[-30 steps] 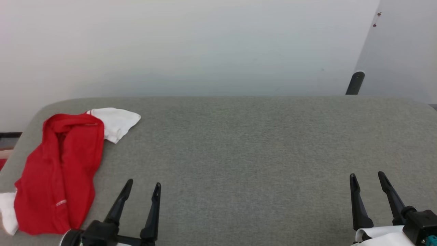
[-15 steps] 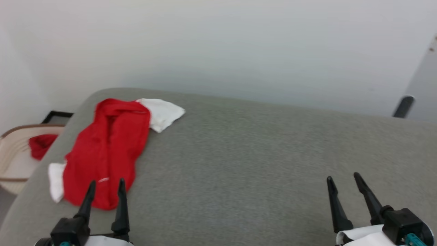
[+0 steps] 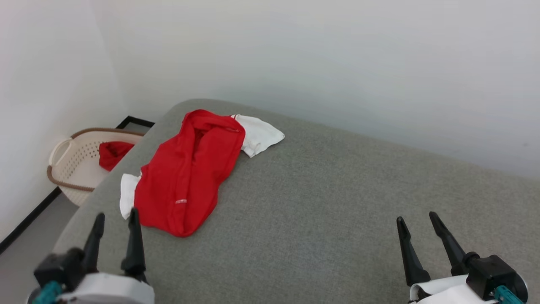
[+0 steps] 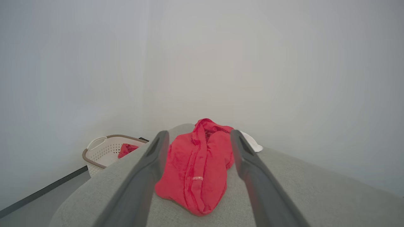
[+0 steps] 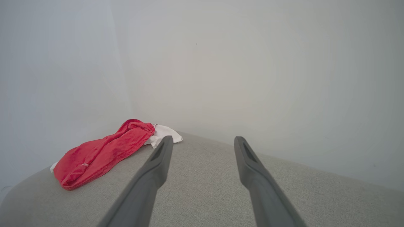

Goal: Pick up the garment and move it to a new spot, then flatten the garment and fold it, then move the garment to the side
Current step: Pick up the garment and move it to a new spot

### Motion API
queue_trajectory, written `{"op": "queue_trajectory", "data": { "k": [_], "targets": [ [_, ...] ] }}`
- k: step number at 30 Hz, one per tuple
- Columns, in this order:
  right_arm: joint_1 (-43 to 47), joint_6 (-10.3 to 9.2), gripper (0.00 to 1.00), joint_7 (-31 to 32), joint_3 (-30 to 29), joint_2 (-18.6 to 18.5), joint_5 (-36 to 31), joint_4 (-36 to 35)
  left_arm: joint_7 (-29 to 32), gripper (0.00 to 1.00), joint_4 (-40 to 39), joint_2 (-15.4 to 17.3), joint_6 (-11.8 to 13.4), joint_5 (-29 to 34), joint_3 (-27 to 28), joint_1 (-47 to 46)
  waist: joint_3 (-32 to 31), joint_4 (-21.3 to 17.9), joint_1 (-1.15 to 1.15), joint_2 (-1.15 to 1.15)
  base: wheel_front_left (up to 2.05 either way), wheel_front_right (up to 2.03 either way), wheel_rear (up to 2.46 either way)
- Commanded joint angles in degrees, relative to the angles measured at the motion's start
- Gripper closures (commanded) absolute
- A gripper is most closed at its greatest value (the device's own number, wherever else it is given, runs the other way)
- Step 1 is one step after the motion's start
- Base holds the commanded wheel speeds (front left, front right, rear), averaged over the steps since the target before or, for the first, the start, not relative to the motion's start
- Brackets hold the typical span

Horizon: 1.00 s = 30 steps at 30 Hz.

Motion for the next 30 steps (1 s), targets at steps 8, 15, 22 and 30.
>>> {"op": "queue_trajectory", "data": {
  "k": [8, 15, 22, 30],
  "targets": [
    [-2.74, 0.02, 0.00, 0.96, -0.95, -0.01, -2.79, -3.43, 11.39, 0.00, -2.22, 4.16, -1.48, -6.13, 1.37, -10.22, 9.30, -5.54, 0.00, 0.00, 0.00, 0.00, 0.00],
    [-5.95, 0.02, 0.00, 1.84, -1.14, -1.38, -3.43, -6.21, 24.42, 0.00, -0.75, 9.93, -1.56, -11.38, 3.14, -20.94, 17.74, -10.28, 0.00, 0.00, 0.00, 0.00, 0.00],
    [-9.28, 0.02, 0.00, 2.02, -0.64, -2.85, -2.93, -8.37, 38.15, 0.00, 5.01, 14.43, 1.21, -16.29, 4.43, -31.83, 25.42, -14.55, 0.00, 0.00, 0.00, 0.00, 0.00],
    [-11.62, 0.01, 0.00, 2.52, -1.01, -4.51, -2.18, -10.61, 50.10, 0.00, 14.74, 18.62, 5.03, -17.25, 3.58, -38.88, 31.09, -17.72, 0.00, 0.00, 0.00, 0.00, 0.00]
  ]
}}
